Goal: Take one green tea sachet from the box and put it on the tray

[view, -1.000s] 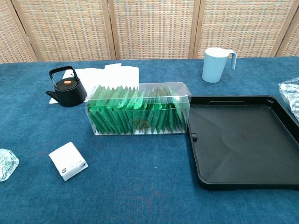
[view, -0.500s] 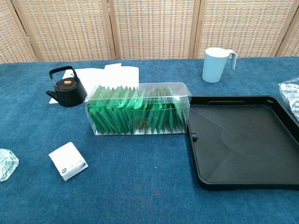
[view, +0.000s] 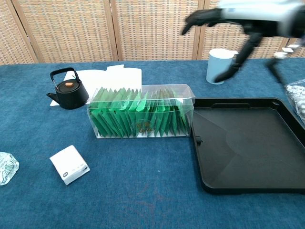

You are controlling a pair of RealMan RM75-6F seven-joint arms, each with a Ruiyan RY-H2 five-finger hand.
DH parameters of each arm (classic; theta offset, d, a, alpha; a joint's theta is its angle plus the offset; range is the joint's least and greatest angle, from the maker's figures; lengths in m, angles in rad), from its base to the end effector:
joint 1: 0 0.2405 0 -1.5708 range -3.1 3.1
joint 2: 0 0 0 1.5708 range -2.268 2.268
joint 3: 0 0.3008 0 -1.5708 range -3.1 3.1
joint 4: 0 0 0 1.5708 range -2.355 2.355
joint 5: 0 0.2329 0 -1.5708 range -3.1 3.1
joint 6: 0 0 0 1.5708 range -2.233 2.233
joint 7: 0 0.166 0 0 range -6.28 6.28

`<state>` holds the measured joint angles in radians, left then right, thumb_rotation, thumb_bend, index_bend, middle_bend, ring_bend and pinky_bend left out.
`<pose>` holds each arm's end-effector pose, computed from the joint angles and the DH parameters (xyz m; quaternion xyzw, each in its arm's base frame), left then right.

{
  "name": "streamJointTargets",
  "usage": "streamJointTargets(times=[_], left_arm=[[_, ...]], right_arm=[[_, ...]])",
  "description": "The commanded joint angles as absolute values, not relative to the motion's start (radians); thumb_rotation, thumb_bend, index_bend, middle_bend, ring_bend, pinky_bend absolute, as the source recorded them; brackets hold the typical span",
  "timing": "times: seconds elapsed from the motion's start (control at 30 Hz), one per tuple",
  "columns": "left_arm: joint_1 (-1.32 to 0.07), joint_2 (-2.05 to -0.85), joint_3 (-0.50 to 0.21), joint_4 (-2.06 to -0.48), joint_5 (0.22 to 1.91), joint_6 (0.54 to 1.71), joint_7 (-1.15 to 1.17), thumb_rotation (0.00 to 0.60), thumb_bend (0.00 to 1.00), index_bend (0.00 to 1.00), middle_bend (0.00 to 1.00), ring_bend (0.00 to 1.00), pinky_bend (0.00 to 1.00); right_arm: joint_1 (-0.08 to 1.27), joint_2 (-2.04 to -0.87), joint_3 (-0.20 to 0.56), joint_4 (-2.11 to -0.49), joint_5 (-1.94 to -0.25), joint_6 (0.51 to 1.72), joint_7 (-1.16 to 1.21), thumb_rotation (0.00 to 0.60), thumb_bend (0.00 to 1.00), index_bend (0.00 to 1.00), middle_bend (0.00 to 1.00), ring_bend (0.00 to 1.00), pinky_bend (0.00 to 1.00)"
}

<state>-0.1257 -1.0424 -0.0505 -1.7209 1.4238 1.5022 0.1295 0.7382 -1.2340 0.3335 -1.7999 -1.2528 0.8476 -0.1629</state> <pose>-0.3432 0.2208 0.1815 -0.5955 -0.3588 -0.3643 0.6196 -0.1011 -0.3947 0.0577 0.7496 -0.3553 0.4533 0.3260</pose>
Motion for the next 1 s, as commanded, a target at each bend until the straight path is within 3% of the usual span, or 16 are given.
streamJointTargets(times=[0.03, 0.37, 0.57, 1.0], left_arm=[[-0.128, -1.042, -0.060, -1.718, 1.407, 1.492, 0.127, 0.600, 0.06, 0.00, 0.00, 0.00, 0.00], [-0.134, -1.042, -0.077, -1.699, 1.374, 1.462, 0.107, 0.600, 0.06, 0.00, 0.00, 0.00, 0.00], [-0.132, -1.037, -0.081, -1.696, 1.372, 1.457, 0.092, 0.600, 0.06, 0.00, 0.00, 0.00, 0.00], [-0.129, -1.036, -0.081, -1.699, 1.381, 1.456, 0.090, 0.600, 0.06, 0.00, 0.00, 0.00, 0.00]], right_arm=[[0.876, -1.356, 0.385, -1.705, -1.086, 0.758, -0.272, 0.600, 0.17, 0.21, 0.08, 0.00, 0.00], [1.042, -1.530, 0.371, -1.598, -0.838, 0.793, -0.398, 0.600, 0.27, 0.21, 0.15, 0.00, 0.00], [1.071, -1.569, 0.336, -1.554, -0.797, 0.822, -0.435, 0.600, 0.34, 0.23, 0.16, 0.00, 0.00], [1.086, -1.589, 0.284, -1.534, -0.778, 0.850, -0.458, 0.600, 0.37, 0.24, 0.18, 0.00, 0.00]])
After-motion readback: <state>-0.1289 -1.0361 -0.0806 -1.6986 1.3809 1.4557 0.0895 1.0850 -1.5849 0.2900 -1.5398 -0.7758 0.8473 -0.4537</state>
